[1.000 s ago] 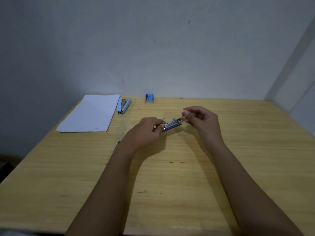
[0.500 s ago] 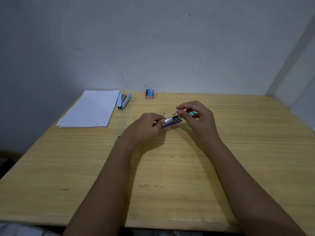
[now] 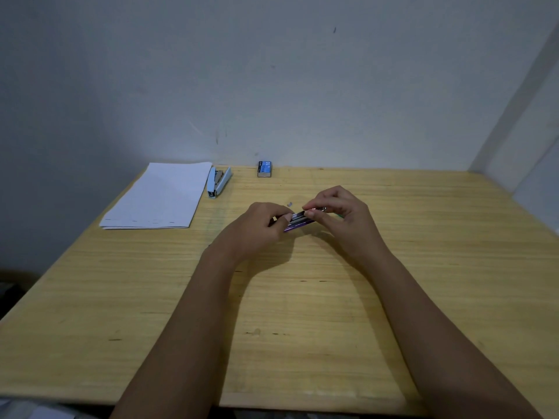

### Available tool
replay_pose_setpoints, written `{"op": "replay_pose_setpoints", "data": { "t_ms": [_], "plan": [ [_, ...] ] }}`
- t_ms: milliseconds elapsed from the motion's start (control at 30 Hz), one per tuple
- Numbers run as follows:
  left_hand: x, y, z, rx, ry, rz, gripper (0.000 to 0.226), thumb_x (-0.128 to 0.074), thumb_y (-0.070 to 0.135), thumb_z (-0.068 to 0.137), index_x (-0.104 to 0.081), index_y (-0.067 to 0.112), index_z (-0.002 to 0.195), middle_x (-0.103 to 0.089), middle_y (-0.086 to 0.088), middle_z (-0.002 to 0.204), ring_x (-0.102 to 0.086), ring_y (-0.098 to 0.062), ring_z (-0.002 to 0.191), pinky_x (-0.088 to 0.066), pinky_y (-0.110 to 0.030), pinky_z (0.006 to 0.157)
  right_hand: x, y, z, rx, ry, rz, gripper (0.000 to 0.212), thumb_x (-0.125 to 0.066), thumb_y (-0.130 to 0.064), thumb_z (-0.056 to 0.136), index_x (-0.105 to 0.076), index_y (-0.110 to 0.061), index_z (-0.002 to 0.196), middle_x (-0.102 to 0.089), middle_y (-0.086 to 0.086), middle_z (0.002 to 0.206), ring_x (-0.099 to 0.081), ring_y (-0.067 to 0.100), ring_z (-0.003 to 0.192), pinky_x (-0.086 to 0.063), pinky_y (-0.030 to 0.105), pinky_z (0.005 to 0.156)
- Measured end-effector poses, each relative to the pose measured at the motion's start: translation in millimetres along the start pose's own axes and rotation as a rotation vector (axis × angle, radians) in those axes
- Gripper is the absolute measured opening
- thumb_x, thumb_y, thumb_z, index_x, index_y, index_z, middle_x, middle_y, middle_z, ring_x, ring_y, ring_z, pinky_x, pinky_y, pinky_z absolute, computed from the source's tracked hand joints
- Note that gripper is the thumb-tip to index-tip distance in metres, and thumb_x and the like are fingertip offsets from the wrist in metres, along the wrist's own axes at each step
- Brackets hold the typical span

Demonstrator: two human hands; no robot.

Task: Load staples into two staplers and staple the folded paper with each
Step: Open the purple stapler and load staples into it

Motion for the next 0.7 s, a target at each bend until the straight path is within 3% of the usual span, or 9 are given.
{"op": "replay_pose_setpoints", "data": {
  "t_ms": [300,567,700],
  "plan": [
    [-0.2,-0.4,2.0,0.000,-0.020,-0.026,0.029,-0.043,0.021,0.098,-0.065,0.014,0.115,-0.066,-0.007,0.107,-0.060,-0.023,0.094,-0.050,-0.040,0.079,2.6,-0.7,1.5,-0.018,-0.033,0.021,0.015,-0.068,-0.012,0.081,-0.074,-0.016,0.095,-0.059,-0.007,0.090,-0.058,0.009,0.090,-0.045,0.011,0.075],
    [-1.4,-1.0,2.8,0.004,-0.025,-0.020,0.029,-0.043,0.022,0.098,-0.065,0.016,0.116,-0.064,-0.003,0.102,-0.060,-0.023,0.093,-0.050,-0.043,0.081,4.5,1.5,-0.1,-0.023,-0.012,0.027,0.017,-0.073,-0.011,0.077,-0.074,-0.019,0.092,-0.064,-0.002,0.092,-0.062,0.015,0.094,-0.047,0.016,0.080],
    [0.4,-1.1,2.3,-0.019,0.003,-0.040,0.028,-0.043,0.022,0.098,-0.066,0.016,0.112,-0.067,-0.006,0.102,-0.061,-0.024,0.089,-0.050,-0.042,0.077,6.1,-0.8,-1.9,-0.008,-0.028,-0.020,0.016,-0.065,-0.019,0.085,-0.071,-0.023,0.099,-0.066,-0.006,0.100,-0.060,0.009,0.099,-0.046,0.022,0.087]
  ]
}}
Point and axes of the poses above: each hand's wrist, its own z-axis towards the middle knuckle, its own x-axis out of the back of the hand, y = z × x, the point moved 3 cm from there along z, towards the middle knuckle
